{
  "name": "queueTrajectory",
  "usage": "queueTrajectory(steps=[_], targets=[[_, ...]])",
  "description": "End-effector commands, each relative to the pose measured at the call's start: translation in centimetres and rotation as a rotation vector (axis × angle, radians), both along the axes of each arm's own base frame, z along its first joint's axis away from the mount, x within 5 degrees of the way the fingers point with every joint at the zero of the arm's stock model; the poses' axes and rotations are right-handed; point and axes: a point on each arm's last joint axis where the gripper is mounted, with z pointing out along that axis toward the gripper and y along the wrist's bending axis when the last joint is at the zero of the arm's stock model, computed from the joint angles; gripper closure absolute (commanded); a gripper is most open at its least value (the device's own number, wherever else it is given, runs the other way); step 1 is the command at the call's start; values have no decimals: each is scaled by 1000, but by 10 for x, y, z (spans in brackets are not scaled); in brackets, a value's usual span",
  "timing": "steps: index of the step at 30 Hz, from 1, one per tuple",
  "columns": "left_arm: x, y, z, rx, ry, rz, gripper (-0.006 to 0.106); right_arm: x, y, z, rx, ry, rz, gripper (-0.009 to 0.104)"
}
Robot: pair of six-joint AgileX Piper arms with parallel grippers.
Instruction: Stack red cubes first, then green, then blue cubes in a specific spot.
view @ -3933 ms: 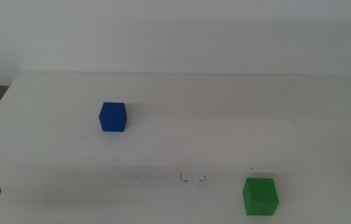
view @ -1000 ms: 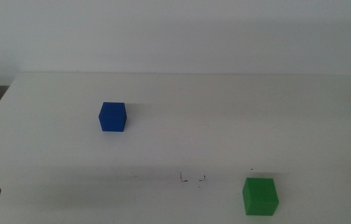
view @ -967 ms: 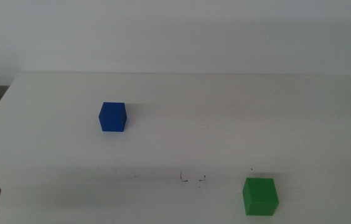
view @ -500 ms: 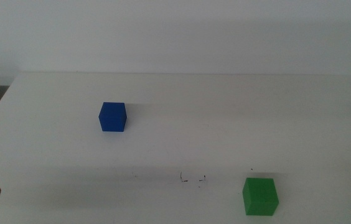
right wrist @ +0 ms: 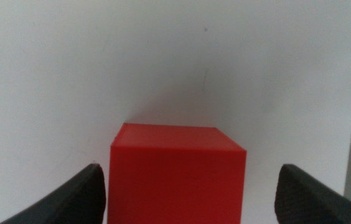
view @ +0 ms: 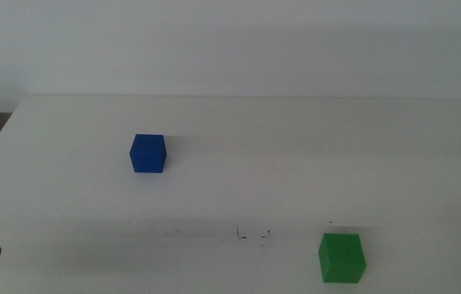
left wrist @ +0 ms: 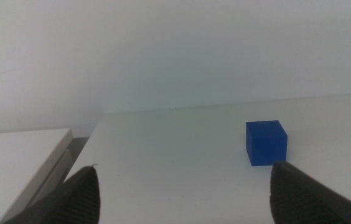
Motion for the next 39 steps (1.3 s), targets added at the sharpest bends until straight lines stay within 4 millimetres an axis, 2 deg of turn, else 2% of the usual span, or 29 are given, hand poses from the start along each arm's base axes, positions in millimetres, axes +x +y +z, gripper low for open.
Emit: queueTrajectory(steps=[1, 4, 6, 7, 9, 17, 19, 22, 26, 27, 30, 33, 39], targets=[[0, 0, 1, -5, -16, 3, 7, 1, -1, -4, -1, -2, -3, 2], [0, 0, 1, -5, -16, 3, 7, 1, -1, -5, 0, 1, -1, 6], [0, 0, 1, -5, -16, 3, 7, 1, -1, -5, 0, 1, -1, 21], [0, 0, 1, -5, -16, 3, 7, 1, -1, -5, 0, 1, -1, 32], [0, 0, 1, -5, -16, 3, 7, 1, -1, -6, 1, 4, -1, 41], [0, 0, 1, -5, -16, 3, 7, -2, 0, -10, 15, 48, -1, 43], [0, 0, 1, -5, -16, 3, 7, -3, 2, -1, 10, 19, -1, 47], [0, 0, 1, -5, -16, 3, 7, -6, 10, 19, -4, -35, 17, 59], [0, 0, 1, -5, -16, 3, 7, -10, 20, 39, -15, -93, 25, 92], [0, 0, 1, -5, -16, 3, 7, -11, 22, 40, -13, -85, 30, 96], [0, 0, 1, -5, -16, 3, 7, -16, 35, 47, 9, -69, 24, 97], [0, 0, 1, -5, -16, 3, 7, -14, 52, 64, 41, -124, -41, 95], [0, 0, 1, -5, -16, 3, 7, 13, 83, 102, 110, -146, -267, 94]])
